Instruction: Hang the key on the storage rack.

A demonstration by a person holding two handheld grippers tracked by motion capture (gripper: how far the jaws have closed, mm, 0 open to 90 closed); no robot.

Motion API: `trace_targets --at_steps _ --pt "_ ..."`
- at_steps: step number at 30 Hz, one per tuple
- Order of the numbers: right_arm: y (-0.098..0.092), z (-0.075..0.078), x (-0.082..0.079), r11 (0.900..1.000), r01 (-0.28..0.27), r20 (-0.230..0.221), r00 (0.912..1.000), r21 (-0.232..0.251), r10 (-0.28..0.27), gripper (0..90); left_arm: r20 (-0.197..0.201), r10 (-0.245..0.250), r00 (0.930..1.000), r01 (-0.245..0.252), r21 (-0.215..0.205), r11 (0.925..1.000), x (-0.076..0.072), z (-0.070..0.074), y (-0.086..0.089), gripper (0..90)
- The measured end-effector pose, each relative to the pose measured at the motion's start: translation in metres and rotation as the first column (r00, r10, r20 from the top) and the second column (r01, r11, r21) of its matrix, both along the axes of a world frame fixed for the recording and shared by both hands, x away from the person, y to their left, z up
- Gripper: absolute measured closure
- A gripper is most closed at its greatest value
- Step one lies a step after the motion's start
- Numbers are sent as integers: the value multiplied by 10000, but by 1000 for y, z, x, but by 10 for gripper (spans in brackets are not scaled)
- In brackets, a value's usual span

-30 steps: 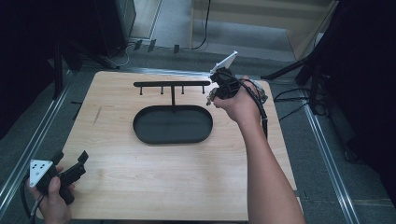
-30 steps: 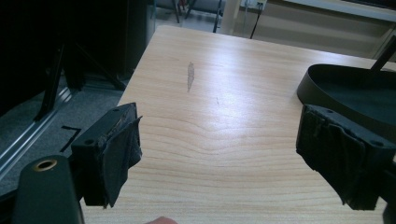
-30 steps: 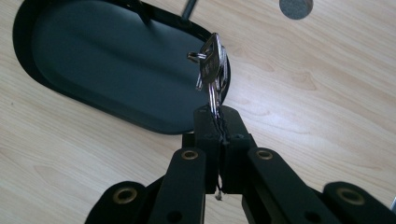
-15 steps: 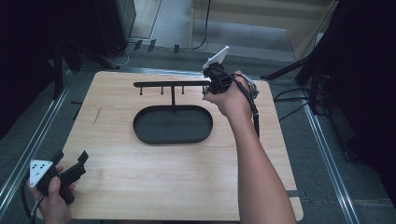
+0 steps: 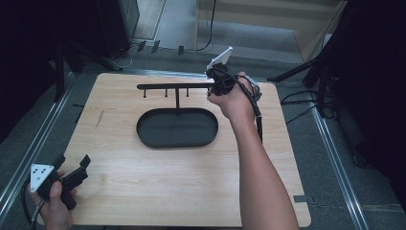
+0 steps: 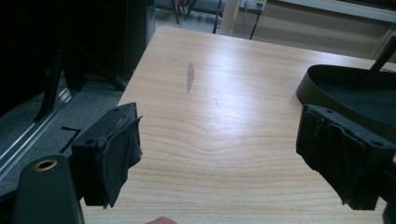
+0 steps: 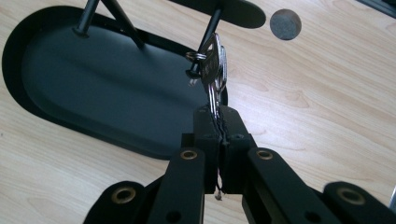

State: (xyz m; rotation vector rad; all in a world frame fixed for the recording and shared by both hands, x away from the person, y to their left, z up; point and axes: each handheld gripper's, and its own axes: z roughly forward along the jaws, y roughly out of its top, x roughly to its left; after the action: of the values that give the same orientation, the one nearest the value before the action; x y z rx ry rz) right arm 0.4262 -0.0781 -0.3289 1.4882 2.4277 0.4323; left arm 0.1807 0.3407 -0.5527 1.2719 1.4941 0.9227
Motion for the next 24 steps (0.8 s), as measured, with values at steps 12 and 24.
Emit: trace_targets --at_steps 12,24 --pt "-16 -9 1 9984 505 523 9974 -252 -491 692 9 -15 10000 15 7 10000 0 0 0 142" --pt "-57 -40 -3 9945 1035 -333 9940 -180 -1041 701 -19 -2 10000 2 93 10000 0 0 -1 142"
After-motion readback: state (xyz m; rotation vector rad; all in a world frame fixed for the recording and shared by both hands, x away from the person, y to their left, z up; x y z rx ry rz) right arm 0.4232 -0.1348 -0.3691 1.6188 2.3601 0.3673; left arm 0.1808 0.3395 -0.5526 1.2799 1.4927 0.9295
